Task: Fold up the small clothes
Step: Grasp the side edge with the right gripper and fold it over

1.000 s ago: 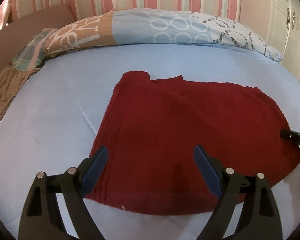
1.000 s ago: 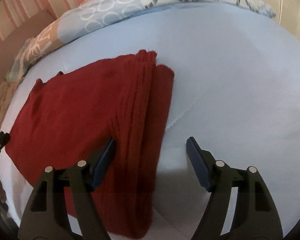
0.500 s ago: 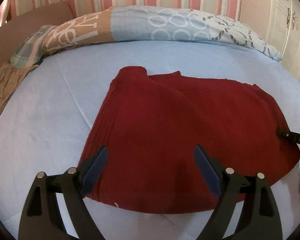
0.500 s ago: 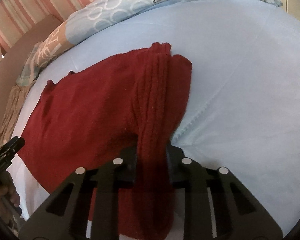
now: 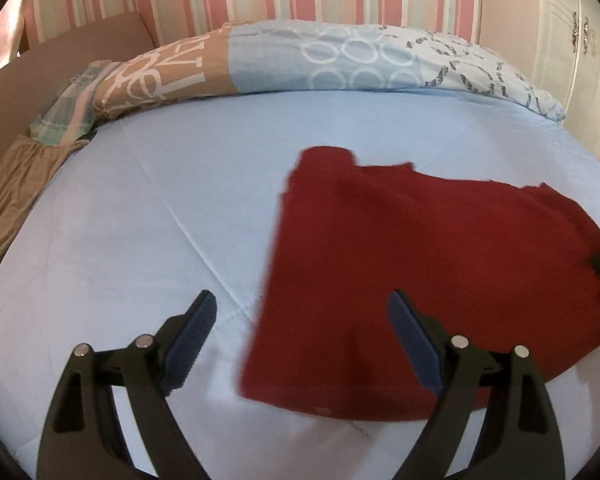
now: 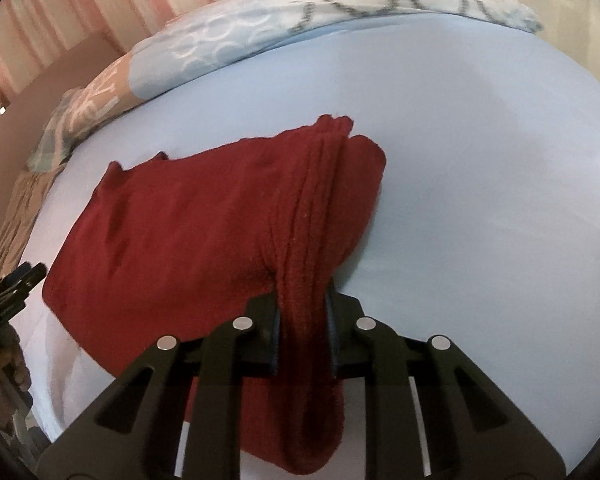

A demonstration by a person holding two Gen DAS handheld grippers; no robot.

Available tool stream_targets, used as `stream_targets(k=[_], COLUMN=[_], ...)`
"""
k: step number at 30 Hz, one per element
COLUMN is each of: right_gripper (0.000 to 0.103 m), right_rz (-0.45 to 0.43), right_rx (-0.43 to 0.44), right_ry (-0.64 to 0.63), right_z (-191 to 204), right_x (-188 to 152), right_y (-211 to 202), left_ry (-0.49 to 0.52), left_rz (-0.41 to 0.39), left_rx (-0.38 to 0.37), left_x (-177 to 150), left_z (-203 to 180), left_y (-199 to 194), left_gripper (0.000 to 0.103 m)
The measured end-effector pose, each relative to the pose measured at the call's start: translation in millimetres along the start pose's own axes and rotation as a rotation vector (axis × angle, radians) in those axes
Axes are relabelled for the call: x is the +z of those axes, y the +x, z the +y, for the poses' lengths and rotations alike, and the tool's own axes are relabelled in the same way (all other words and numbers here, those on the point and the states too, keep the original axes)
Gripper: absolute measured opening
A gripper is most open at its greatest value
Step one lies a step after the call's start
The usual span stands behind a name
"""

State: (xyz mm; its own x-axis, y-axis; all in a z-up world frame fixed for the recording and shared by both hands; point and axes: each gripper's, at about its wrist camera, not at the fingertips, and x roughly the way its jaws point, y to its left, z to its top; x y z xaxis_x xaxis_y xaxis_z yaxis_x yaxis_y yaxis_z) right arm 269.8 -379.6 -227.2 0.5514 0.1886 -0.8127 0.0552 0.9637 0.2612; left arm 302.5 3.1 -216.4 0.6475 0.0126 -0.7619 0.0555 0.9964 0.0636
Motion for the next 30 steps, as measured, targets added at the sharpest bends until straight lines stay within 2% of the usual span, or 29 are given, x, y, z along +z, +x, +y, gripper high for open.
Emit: stream_targets(k=[4,7,13,16,20,26,30], right_gripper=[0.017,0.017,0.017,0.017,0.017,0.017,0.017], right_rz=[-0.056,-0.095,-0.174,-0.187,-0.187,-0.164,-0.130], right_rx=[0.004,0.050,0.183,0.267,0.330,0.384,0.375], right_ry=[0.054,0.039,0.025,0.047,0.069,0.084,0.056], right_z=[-29,-20,44,80,122,183,229], right_x=[3,10,29,37,43,46,42], right_y=[-34,-55,-75,-71,-59,-29,2], left_ry=[0.012,0.014,0.004,-0.006,-0.030,-0.060,-0.085], left_rz=[-0.007,-0.006,-0.015,-0.027,-0.040,-0.048,-0.046], left_rx=[-0.012,-0.022,-0.043,-0.042,-0.025,0.006,0.023], left_x=[-3,-4,0,5,12,15,12], left_z=[-6,-13,-16,-8,15,54,82], left_y=[-7,-8,-16,-21,-23,-23,-22], left_gripper=[0.088,0.088,0.088,0.088,0.088,0.088,0.088])
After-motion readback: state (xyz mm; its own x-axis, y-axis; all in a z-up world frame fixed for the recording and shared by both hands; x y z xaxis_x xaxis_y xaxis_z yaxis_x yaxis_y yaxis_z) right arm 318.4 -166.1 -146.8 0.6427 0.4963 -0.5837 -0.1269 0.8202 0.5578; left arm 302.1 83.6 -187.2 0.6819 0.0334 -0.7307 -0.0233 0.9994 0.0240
